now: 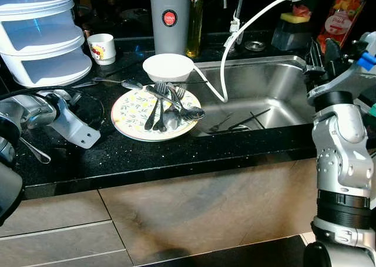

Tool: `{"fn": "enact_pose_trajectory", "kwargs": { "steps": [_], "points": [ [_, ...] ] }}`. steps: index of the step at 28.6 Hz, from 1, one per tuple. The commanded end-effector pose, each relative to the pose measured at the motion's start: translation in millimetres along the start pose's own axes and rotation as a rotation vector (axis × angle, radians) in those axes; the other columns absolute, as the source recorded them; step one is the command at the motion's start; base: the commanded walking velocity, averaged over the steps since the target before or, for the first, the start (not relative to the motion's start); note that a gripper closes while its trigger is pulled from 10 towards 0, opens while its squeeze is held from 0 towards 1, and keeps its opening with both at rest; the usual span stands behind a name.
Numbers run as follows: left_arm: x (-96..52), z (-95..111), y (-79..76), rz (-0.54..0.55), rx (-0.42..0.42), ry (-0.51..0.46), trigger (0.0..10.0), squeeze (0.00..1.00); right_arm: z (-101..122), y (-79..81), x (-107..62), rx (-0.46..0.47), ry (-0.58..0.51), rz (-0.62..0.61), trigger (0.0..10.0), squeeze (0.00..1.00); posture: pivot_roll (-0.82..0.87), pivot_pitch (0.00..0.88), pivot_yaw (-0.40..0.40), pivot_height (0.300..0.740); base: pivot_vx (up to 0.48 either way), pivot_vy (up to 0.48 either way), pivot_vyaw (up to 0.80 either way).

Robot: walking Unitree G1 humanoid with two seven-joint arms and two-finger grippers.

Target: Kitchen organization

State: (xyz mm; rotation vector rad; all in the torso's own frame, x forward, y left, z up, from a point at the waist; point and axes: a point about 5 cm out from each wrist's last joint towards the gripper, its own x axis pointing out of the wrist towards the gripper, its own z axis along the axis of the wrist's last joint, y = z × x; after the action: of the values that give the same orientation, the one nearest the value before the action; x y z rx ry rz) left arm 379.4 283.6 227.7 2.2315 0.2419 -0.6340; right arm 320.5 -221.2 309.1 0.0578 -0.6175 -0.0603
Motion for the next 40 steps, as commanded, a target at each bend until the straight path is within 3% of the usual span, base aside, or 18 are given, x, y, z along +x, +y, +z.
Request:
{"fn": "enact_pose_trajectory", "kwargs": {
  "steps": [1,2,3,4,5,9,10,11,13,14,22,23,27,29,33,34,38,40],
  "points": [
    [5.4,9.3,-10.4,-0.058,0.035,-0.024,8.4,0.0,0.0,0.1,2.0,0.006,0.0,0.005,10.0,0.0,0.05,0.011,-0.014,0.74,0.0,0.0,0.0],
    [5.4,9.3,-10.4,-0.058,0.035,-0.024,8.4,0.0,0.0,0.1,2.0,0.006,0.0,0.005,10.0,0.0,0.05,0.011,-0.014,0.74,0.0,0.0,0.0],
    [3.1,4.8,-7.0,-0.053,0.035,-0.01,10.0,0.8,0.0,-0.2,2.1,0.006,0.0,0.005,10.0,0.0,0.05,0.012,-0.015,0.74,0.0,0.0,0.0],
    [1.5,1.6,-4.6,-0.05,0.035,-0.001,10.0,0.8,0.0,-0.4,2.2,0.006,0.0,0.005,10.0,0.0,0.05,0.012,-0.015,0.74,0.0,0.0,0.0],
    [-1.8,-4.0,-1.5,-0.063,0.03,0.013,10.0,1.0,0.0,-0.7,2.3,0.006,0.0,0.005,10.0,0.0,0.05,0.012,-0.015,0.74,0.0,0.0,0.0],
    [-9.7,-15.3,2.1,-0.128,0.017,0.033,10.0,1.0,-0.5,-0.3,2.1,0.006,0.001,0.008,10.0,0.0,0.06,0.016,-0.014,0.74,0.0,0.0,0.0],
    [-10.7,-16.3,3.2,-0.142,0.017,0.032,10.0,0.74,-0.8,0.0,2.0,0.006,0.002,0.008,10.0,0.0,0.06,0.016,-0.014,0.74,0.0,0.0,0.0],
    [-11.1,-16.3,4.4,-0.151,0.021,0.028,10.0,0.0,-1.0,0.2,2.0,0.007,0.003,0.009,10.0,0.0,0.06,0.016,-0.014,0.74,0.0,0.0,0.0],
    [-12.2,-17.4,9.2,-0.167,-0.004,0.028,10.0,0.0,-0.7,0.3,1.8,0.007,0.002,0.009,10.0,0.0,0.05,0.022,-0.004,0.74,0.0,0.0,0.0],
    [-11.0,-15.5,20.7,-0.142,-0.167,0.011,10.0,0.0,0.3,-0.9,0.5,0.004,0.0,0.002,10.0,0.0,0.04,0.024,0.003,0.74,0.0,0.0,0.0],
    [-23.6,-39.8,55.9,0.092,-0.605,0.07,10.0,0.0,3.1,-9.1,-6.0,-0.013,0.0,-0.026,10.0,0.0,0.02,0.038,0.021,0.74,0.0,0.0,0.0],
    [-37.0,-56.4,67.3,0.209,-0.782,0.073,10.0,0.0,2.7,-10.6,-7.6,-0.013,0.002,-0.031,10.0,0.0,0.02,0.037,0.019,0.74,0.0,0.0,0.0],
    [-54.0,-79.1,75.3,0.421,-1.094,0.085,10.0,0.0,-0.8,-8.1,-7.8,-0.005,0.009,-0.03,10.0,0.0,0.04,0.039,0.022,0.74,0.0,0.0,0.0],
    [-56.1,-85.4,75.3,0.55,-1.385,0.053,10.0,0.0,-3.0,-4.9,-7.0,0.004,0.012,-0.022,10.0,0.0,0.04,0.039,0.022,0.74,0.0,0.0,0.0],
    [-39.5,-75.4,63.1,0.63,-1.844,0.008,10.0,0.0,-5.8,-0.8,-4.9,0.017,0.016,-0.013,10.0,0.0,0.06,0.039,0.017,0.74,0.0,0.0,0.0],
    [-25.7,-62.3,56.2,0.638,-2.053,0.013,10.0,0.0,-6.1,-0.3,-4.5,0.019,0.016,-0.011,10.0,0.0,0.06,0.039,0.017,0.74,0.0,0.0,0.0],
    [-3.3,-35.4,51.8,0.611,-2.218,0.095,10.0,0.0,-5.8,-0.5,-5.1,0.018,0.019,-0.009,10.0,0.0,0.06,0.039,0.014,0.74,0.0,0.0,0.0],
    [0.7,-30.2,51.1,0.638,-2.195,0.158,10.0,0.0,-5.8,-0.8,-5.5,0.018,0.02,-0.009,10.0,0.0,0.06,0.039,0.014,0.74,0.0,0.0,0.0]
  ]
}}
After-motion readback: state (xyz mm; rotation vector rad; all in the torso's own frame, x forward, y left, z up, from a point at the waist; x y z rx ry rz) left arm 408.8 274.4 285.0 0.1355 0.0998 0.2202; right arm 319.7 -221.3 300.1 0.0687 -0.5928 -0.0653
